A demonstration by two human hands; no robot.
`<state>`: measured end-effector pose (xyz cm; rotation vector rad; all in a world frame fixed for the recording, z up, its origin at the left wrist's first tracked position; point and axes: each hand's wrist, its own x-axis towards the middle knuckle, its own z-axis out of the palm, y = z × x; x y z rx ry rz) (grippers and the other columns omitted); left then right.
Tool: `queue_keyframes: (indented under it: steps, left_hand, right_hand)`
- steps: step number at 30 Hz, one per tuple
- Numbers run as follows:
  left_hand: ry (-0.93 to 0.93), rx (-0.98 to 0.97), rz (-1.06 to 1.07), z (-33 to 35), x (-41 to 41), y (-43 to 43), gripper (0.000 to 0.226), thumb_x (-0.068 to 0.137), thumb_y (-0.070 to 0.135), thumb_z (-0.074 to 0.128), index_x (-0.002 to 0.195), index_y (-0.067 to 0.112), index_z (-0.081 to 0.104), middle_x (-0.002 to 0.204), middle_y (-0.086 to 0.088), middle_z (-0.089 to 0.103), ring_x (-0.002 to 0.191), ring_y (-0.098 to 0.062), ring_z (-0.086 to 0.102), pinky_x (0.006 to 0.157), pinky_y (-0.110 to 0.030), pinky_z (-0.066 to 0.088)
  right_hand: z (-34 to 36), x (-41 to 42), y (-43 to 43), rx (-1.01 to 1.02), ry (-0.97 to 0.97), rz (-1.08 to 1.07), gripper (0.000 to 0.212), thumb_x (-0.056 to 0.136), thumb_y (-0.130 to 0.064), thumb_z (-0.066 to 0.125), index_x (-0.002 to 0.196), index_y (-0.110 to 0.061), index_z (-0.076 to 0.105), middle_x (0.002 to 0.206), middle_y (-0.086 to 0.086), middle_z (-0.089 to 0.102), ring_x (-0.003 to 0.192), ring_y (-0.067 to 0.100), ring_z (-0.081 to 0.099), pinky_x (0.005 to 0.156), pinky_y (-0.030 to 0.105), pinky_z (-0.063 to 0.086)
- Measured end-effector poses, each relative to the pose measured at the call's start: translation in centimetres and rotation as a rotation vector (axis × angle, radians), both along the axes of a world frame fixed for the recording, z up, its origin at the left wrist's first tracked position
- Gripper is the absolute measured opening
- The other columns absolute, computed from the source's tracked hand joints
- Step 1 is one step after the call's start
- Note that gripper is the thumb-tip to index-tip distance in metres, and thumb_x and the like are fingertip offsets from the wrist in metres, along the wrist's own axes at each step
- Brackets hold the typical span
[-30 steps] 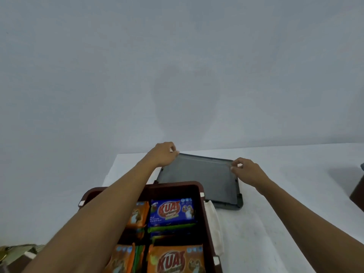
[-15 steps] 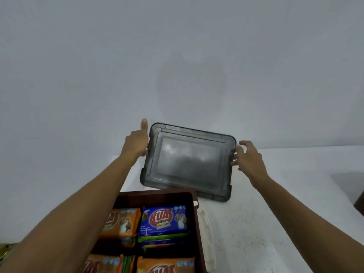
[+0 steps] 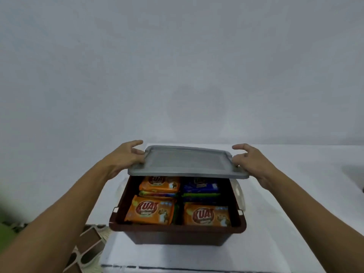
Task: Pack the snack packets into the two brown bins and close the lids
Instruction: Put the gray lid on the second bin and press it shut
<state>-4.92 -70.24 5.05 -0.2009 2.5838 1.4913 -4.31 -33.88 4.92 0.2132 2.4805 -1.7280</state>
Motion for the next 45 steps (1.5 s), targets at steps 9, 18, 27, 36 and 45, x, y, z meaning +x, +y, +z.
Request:
queue_keyframes:
  steps: [9,18,27,36,45]
  left_hand:
    - [0.375,-0.635,0.072,-2.7,4.8,0.0,0.021,0.086,0.032,0.064,0.105,0.022,0.066,0.105,-0.001,0.058,0.097,-0.02,0.055,0.077,-0.035,0.047]
    - [0.056,-0.217,0.137,-3.2,6.6,-0.1,0.056,0.09,0.035,0.064,0.138,0.018,0.038,0.135,-0.009,0.053,0.115,-0.028,0.055,0.097,-0.044,0.048]
    - [0.005,-0.172,0.266,-3.6,7.1,0.2,0.067,0.087,0.041,0.067,0.142,0.014,0.038,0.139,-0.015,0.051,0.115,-0.031,0.056,0.095,-0.045,0.049]
    - [0.092,-0.142,0.359,-3.8,7.5,3.0,0.059,0.087,0.038,0.069,0.135,0.011,0.05,0.138,-0.016,0.052,0.122,-0.032,0.053,0.1,-0.041,0.043]
    - [0.147,-0.03,0.365,-4.6,6.2,14.4,0.066,0.085,0.036,0.071,0.139,0.01,0.044,0.141,-0.014,0.05,0.125,-0.029,0.052,0.101,-0.039,0.043]
  right_hand:
    - [-2.6,3.9,-2.7,0.56,0.163,0.015,0.041,0.077,-0.029,0.064,0.118,-0.029,0.066,0.087,-0.011,0.058,0.094,0.018,0.059,0.086,0.036,0.046]
    - [-4.6,5.2,-2.3,0.48,0.249,-0.083,0.01,0.076,-0.035,0.069,0.082,-0.04,0.063,0.124,-0.009,0.057,0.119,0.025,0.048,0.095,0.046,0.043]
    - [-5.0,5.7,-2.7,0.102,0.179,-0.056,0.01,0.085,-0.022,0.066,0.092,-0.029,0.061,0.097,0.005,0.064,0.085,0.025,0.064,0.064,0.033,0.052]
    - [-5.7,4.2,-0.4,-0.065,0.103,-0.112,0.031,0.079,-0.018,0.073,0.102,-0.028,0.055,0.1,0.009,0.067,0.086,0.028,0.068,0.072,0.044,0.059]
    - [-4.8,5.5,10.6,-0.202,-0.143,-0.171,0.029,0.086,-0.019,0.071,0.107,-0.001,0.065,0.096,0.018,0.072,0.08,0.032,0.069,0.066,0.037,0.056]
